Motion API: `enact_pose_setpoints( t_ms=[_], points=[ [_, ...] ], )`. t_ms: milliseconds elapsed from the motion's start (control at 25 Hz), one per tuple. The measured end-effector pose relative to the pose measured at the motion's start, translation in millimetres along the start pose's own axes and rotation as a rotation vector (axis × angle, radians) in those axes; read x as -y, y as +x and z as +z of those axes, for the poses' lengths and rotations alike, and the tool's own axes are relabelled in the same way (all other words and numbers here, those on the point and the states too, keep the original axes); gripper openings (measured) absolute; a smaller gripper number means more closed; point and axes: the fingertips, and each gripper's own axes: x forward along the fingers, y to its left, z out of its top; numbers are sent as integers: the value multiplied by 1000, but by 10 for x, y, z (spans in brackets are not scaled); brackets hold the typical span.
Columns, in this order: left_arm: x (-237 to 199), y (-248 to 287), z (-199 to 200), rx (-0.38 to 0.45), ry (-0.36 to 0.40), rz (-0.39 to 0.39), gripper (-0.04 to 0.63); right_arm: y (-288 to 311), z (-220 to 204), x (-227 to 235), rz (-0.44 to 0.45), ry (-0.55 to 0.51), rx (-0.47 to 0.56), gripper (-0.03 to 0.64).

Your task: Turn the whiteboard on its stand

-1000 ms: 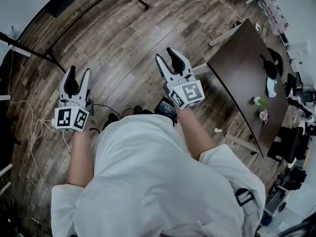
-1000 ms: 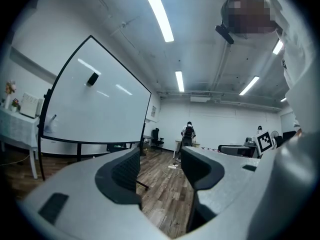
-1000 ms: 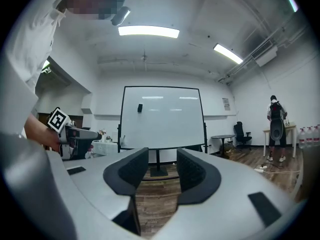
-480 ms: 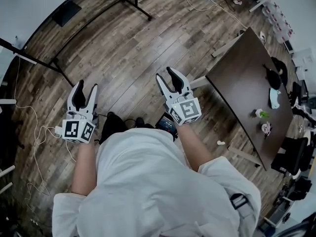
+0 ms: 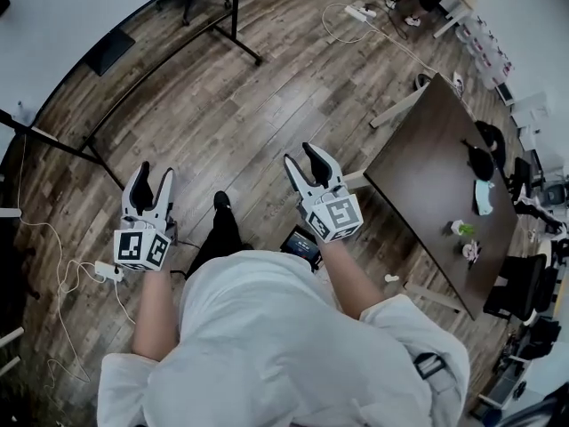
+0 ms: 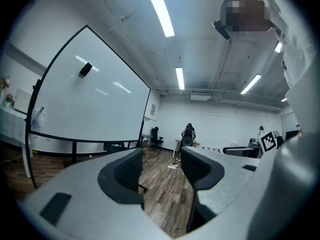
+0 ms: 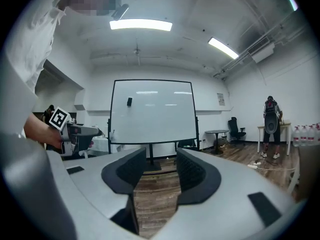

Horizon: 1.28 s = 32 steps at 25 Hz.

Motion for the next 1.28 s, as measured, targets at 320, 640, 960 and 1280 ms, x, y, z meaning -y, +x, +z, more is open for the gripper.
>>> enact_pose_setpoints(
  t_ms=[320, 640, 960, 1280],
  points=[
    [-675, 1045, 117, 20, -34, -25, 244, 1040, 345, 459, -15, -55, -3, 186],
    [-1345, 2000, 366, 23, 9, -75, 244, 2210, 633, 706, -13, -80, 6, 190],
    [-1707, 2847, 366, 21, -23, -106, 245, 2688, 700, 1131, -64, -60, -1, 178],
    [-1754, 3746, 361, 5, 9, -92, 245, 3243, 581, 1944, -62, -21, 30, 179]
  ],
)
